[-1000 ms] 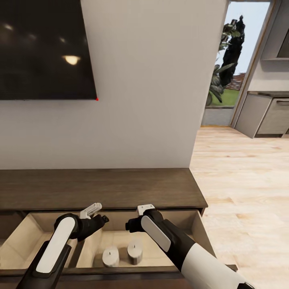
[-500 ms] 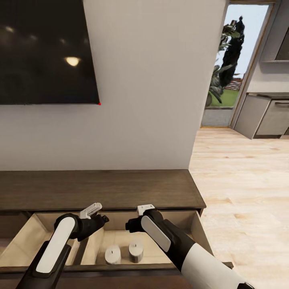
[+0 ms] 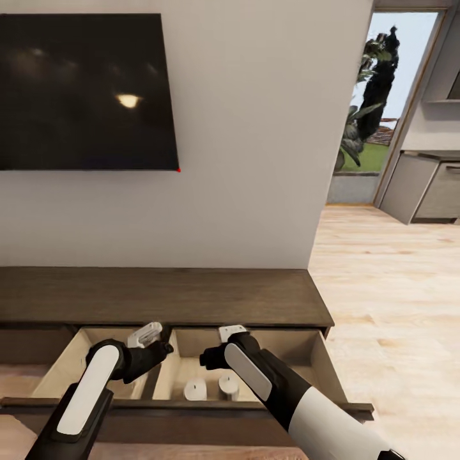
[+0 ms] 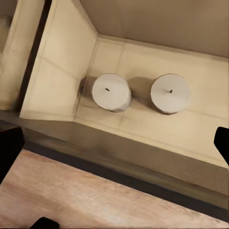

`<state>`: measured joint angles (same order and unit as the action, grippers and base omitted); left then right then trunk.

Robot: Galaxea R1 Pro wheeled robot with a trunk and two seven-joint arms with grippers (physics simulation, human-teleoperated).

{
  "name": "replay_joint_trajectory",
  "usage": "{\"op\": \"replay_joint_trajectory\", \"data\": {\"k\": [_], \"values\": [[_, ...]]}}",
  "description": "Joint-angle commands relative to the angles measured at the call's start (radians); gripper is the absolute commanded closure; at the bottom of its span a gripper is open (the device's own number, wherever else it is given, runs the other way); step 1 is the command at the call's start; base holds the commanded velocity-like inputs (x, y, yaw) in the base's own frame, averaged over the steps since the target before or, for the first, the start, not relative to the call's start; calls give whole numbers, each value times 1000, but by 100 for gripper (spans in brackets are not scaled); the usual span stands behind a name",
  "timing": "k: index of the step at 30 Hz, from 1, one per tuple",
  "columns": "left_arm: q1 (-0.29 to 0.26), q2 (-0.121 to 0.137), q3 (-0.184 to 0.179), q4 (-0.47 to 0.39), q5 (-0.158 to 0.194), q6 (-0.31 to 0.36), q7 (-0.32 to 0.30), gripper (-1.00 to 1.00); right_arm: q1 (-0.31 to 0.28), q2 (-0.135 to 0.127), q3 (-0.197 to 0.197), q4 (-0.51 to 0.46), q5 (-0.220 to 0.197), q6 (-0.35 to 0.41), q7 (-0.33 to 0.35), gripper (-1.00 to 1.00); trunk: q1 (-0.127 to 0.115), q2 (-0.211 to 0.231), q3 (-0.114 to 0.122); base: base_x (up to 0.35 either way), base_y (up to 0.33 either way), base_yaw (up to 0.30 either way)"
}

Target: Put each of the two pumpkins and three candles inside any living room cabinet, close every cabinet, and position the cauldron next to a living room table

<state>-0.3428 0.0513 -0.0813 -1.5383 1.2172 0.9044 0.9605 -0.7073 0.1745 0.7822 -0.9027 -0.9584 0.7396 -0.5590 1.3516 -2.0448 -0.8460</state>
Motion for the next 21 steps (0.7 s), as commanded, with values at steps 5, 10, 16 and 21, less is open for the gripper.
{"op": "replay_joint_trajectory", "data": {"k": [5, 10, 16, 21], "values": [[-1, 1, -2, -2, 9, 1, 10, -100, -1, 0, 2, -1, -9, 1, -11, -100, -20, 35, 17, -305, 166, 243], [-1, 1, -2, -2, 8, 1, 11, -100, -1, 0, 2, -1, -9, 1, -12, -100, -39, 70, 35, -307, 168, 256], [-1, 1, -2, -3, 8, 1, 12, -100, -1, 0, 2, -1, -9, 1, -11, -100, -62, 112, 56, -307, 168, 258], [-1, 3, 3, -3, 8, 1, 13, -100, -1, 0, 2, -1, -9, 1, -10, -100, -81, 147, 74, -307, 168, 259]]}}
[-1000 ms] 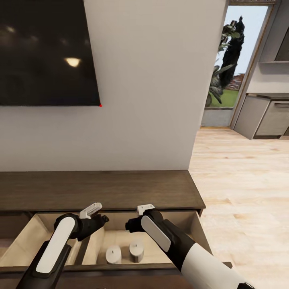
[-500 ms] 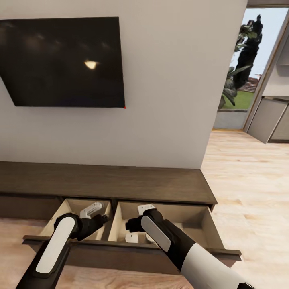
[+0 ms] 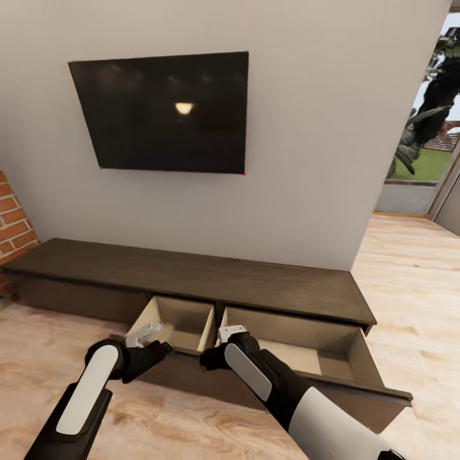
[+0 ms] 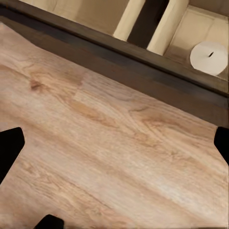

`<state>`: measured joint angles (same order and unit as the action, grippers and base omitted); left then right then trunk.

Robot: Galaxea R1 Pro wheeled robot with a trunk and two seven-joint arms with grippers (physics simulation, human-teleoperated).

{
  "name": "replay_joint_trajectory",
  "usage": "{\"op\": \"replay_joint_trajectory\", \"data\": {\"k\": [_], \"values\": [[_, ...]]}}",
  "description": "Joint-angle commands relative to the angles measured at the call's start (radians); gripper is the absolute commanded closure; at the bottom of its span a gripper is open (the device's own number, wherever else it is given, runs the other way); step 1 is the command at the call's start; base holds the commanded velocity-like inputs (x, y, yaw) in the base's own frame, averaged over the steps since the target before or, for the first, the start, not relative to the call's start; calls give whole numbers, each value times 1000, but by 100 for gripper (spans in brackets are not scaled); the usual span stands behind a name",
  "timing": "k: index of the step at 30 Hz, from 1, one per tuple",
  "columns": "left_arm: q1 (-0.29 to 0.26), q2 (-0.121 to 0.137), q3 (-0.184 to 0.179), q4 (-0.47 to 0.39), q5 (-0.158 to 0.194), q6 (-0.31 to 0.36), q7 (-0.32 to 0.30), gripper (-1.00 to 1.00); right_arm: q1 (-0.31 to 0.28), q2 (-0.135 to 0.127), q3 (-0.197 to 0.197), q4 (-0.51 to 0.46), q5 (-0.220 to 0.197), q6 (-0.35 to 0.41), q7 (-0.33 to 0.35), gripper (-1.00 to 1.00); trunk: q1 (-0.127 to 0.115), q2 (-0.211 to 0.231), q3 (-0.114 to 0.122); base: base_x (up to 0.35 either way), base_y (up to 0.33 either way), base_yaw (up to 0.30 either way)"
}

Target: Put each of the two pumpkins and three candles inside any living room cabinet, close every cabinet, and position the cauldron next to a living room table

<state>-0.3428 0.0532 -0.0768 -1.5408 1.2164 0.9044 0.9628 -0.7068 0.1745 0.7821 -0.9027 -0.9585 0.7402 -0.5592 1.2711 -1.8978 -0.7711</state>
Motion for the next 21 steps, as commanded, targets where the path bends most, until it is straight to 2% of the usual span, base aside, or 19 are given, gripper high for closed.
{"op": "replay_joint_trajectory", "data": {"k": [1, 8, 11, 14, 18, 21], "values": [[-1, 1, -1, -1, 9, 1, 11, -100, -1, 0, 2, -1, -9, 1, -10, -100, -5, 7, 3, -307, 168, 259], [-1, 8, 17, 1, 8, 2, 11, -100, -1, 0, 2, 0, -9, 1, -9, -100, -31, 56, 28, -307, 168, 259], [-1, 12, 73, 5, 8, 6, 10, -100, -1, 0, 2, 2, -9, 0, -8, -100, -43, 77, 38, -308, 168, 264], [-1, 16, 147, 11, 9, 13, 5, -100, -1, 0, 4, 1, -9, 0, -7, -100, -54, 98, 47, -308, 168, 269], [-1, 22, 176, 28, 6, 24, 4, -100, -2, 0, 2, 1, -9, 0, -7, -100, -70, 126, 60, -306, 159, 270], [-1, 56, 183, 68, 6, 28, 4, -100, -2, 0, 2, 0, -8, 1, -8, -100, -81, 147, 69, -289, 108, 271]]}}
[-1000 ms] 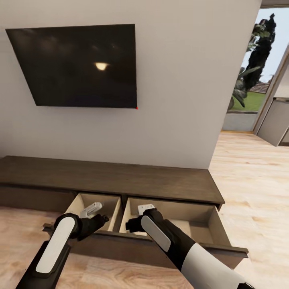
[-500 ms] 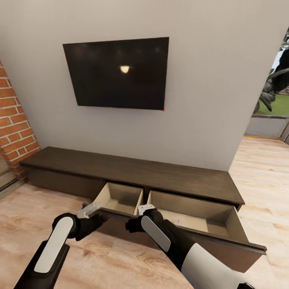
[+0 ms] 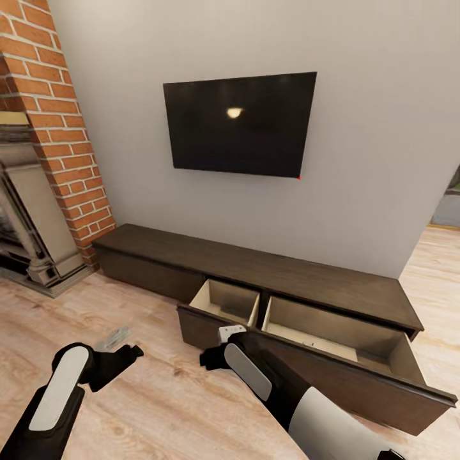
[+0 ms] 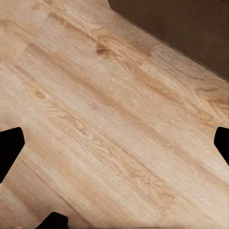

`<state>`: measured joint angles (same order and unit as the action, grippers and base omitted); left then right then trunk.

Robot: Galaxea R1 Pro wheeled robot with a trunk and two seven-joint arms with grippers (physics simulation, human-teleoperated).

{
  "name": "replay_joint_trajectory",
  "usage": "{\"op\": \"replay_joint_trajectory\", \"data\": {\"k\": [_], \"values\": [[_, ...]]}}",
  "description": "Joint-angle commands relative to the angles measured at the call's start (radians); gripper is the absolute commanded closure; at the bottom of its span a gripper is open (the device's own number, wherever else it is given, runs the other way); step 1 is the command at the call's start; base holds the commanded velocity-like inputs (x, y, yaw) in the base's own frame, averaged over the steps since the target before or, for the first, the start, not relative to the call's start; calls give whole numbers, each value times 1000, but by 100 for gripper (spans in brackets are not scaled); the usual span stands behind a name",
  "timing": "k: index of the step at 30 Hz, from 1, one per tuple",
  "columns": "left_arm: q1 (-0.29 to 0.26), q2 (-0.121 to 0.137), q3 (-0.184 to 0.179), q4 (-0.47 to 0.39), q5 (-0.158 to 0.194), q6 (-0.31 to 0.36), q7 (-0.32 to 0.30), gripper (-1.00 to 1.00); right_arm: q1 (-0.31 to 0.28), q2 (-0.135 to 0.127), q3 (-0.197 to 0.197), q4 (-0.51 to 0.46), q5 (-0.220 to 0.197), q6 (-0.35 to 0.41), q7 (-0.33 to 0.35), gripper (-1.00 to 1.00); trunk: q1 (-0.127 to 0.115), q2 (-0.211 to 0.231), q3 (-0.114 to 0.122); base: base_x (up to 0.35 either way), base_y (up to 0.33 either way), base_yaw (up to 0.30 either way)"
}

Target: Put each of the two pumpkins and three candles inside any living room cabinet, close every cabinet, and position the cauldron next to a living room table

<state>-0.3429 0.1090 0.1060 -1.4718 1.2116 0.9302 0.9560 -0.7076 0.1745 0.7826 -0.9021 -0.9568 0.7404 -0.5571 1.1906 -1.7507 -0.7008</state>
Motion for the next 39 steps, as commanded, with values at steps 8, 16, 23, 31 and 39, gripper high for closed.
{"op": "replay_joint_trajectory", "data": {"k": [8, 16, 23, 31, 39], "values": [[0, 59, 4, 180, 2, -4, 7, -100, 5, 0, 9, 1, -9, -4, -11, -100, -31, 56, 24, -232, 28, 139], [10, 69, -8, 324, -40, -36, -59, -100, 59, 0, 179, 20, 3, -113, -10, -100, -47, 84, 37, -25, 1, 5], [13, 64, -29, 411, -161, -170, -246, -100, 150, 0, 238, 24, 4, -269, -9, -100, -47, 84, 37, 0, 0, 0], [12, 70, -38, 604, -365, -345, -599, -100, 202, 0, 300, 71, 4, -449, -8, -100, -47, 84, 37, 70, 50, 8], [18, 72, -34, 619, -389, -367, -655, -100, 210, 0, 383, 91, -1, -492, -15, -100, -47, 84, 35, 275, 173, 204]]}}
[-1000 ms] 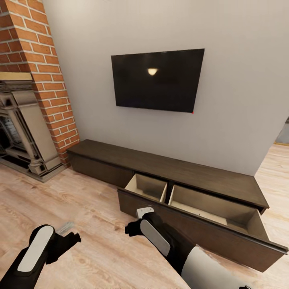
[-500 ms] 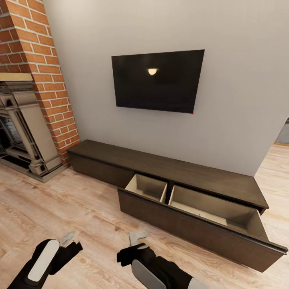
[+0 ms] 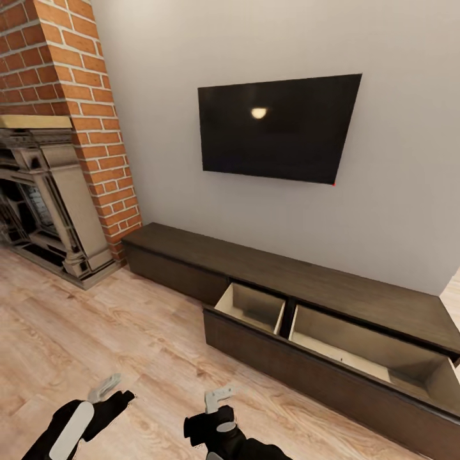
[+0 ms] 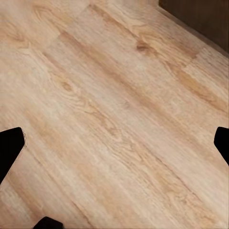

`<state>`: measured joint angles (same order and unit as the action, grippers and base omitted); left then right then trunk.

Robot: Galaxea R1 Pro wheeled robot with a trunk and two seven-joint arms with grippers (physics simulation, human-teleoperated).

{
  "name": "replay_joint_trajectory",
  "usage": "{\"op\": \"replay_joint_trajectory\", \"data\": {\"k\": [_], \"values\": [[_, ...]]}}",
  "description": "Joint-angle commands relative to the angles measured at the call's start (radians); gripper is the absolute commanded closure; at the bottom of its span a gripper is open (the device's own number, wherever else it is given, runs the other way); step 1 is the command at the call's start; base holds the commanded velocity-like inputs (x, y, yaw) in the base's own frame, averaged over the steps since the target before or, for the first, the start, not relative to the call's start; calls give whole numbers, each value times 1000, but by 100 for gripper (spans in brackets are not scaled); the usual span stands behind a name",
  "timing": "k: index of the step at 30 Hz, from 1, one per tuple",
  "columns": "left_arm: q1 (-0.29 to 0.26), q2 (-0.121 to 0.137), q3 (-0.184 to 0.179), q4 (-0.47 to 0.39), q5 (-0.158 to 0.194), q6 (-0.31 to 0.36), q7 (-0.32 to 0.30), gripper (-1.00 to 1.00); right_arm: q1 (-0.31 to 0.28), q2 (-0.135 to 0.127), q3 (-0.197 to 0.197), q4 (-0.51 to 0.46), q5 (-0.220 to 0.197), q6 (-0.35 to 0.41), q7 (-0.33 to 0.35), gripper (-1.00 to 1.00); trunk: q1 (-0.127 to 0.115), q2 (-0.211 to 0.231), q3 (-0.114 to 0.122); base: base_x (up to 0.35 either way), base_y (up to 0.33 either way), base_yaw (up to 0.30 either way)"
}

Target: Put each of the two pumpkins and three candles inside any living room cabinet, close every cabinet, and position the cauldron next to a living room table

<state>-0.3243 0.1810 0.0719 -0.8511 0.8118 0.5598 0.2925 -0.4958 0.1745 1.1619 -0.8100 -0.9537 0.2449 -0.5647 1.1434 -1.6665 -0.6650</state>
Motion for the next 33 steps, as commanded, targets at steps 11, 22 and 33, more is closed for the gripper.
{"op": "replay_joint_trajectory", "data": {"k": [11, 22, 33], "values": [[4, 3, 7, 18, 21, 0, 11, -100, -1, 0, 13, 10, -4, -2, -8, -100, 0, -1, -8, 183, 112, 260], [4, 3, 70, 57, 21, -1, 19, -100, -1, 0, 18, 57, -1, 6, 1, -100, 0, -1, -14, 4, 3, 262], [4, 3, 74, 70, 21, -1, 15, -100, -1, 0, 19, 60, -1, 3, 11, -100, 0, -1, -20, 0, 0, 262]]}}
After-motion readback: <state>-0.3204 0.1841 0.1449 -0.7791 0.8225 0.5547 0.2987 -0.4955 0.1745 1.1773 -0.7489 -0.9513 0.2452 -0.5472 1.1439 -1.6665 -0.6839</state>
